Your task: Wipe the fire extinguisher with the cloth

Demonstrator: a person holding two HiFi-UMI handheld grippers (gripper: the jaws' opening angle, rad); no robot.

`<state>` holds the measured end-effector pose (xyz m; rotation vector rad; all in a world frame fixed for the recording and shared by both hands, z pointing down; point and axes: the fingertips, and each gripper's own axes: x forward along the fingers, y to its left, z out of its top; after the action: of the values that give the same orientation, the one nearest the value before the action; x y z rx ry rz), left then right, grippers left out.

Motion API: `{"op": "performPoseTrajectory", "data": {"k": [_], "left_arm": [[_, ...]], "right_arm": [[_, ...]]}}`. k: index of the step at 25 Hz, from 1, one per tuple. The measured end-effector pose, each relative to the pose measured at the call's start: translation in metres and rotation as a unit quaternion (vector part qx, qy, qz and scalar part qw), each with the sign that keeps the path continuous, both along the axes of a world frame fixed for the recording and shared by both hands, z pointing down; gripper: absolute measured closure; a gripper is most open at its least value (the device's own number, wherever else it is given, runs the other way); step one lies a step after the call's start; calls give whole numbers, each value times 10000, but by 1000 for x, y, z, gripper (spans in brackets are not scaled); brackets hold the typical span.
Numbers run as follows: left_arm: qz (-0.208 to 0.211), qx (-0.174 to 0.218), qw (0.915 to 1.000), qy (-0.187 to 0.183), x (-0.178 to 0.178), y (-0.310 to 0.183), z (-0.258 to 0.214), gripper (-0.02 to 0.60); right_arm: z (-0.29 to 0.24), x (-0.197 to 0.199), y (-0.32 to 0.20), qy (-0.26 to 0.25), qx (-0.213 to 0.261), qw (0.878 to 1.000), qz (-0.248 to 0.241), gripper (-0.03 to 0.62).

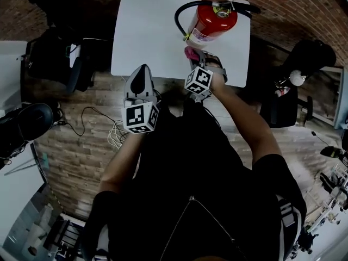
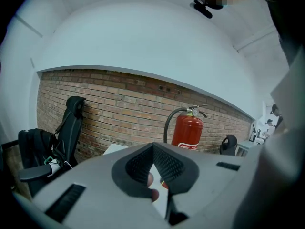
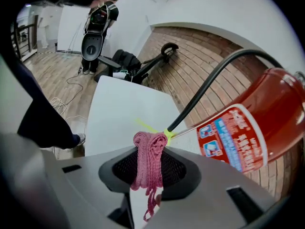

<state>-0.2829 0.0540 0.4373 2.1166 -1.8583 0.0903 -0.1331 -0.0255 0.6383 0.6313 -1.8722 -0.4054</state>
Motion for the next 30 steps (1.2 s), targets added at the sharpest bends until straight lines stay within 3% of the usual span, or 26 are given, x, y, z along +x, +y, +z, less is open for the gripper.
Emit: {"op": "performPoseTrajectory", "data": {"k": [13, 22, 30], "left_arm": [[361, -233, 9991, -39, -76, -33, 19, 574], [400, -325, 9986, -150, -102, -37, 22, 574], [437, -293, 9985, -156, -111, -33, 21, 574]], "right_arm": [[113, -4, -36, 1072, -395, 9911, 682, 474], [146, -4, -38, 1236, -448, 9890, 670, 474], [138, -3, -40, 1204, -392, 9883, 849, 474]]}}
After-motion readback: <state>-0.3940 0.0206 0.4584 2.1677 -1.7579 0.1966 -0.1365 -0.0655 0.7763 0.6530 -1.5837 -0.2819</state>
